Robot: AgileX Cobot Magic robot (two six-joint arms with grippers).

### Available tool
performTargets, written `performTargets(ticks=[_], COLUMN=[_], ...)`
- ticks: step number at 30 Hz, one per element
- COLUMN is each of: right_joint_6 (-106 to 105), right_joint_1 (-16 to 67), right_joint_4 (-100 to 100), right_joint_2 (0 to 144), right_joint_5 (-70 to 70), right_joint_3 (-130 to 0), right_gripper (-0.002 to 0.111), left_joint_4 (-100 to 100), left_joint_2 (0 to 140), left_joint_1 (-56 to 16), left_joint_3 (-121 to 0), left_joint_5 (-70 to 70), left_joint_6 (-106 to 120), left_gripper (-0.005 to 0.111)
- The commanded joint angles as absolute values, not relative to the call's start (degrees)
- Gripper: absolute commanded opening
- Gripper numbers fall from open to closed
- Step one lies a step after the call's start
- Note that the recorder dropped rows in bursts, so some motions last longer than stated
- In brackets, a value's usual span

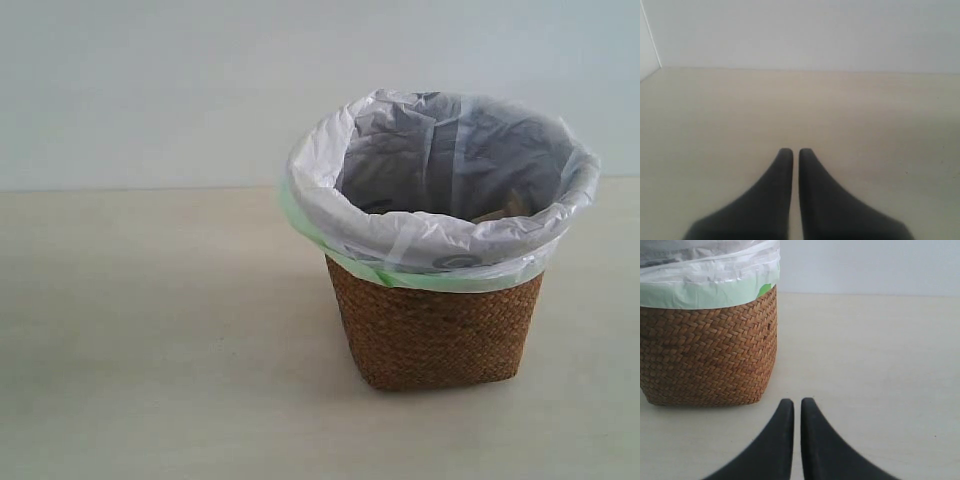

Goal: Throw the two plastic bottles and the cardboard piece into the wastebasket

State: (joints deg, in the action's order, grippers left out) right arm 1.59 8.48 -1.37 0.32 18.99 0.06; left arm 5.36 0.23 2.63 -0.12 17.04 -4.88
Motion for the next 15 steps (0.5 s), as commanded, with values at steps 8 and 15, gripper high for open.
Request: performTargets(ticks=[8,15], right_joint_6=[1.31,1.31], right_joint_1=[8.55,8.55], right_joint_4=[-1.83,-1.83], right_joint_2=[0.0,0.0], right_joint_5=[18.45,18.45], right_joint_3=[0.0,0.0], right_gripper=[0.002,0.002], left_joint_4=[5.57,5.57], left_joint_2=[0.0,0.0], left_joint_1=[2.81,2.81], left_joint_3=[0.0,0.0], left_joint_5=[16.76,16.76], left_joint_6=[-4.45,-4.45], left_gripper=[0.004,0.004])
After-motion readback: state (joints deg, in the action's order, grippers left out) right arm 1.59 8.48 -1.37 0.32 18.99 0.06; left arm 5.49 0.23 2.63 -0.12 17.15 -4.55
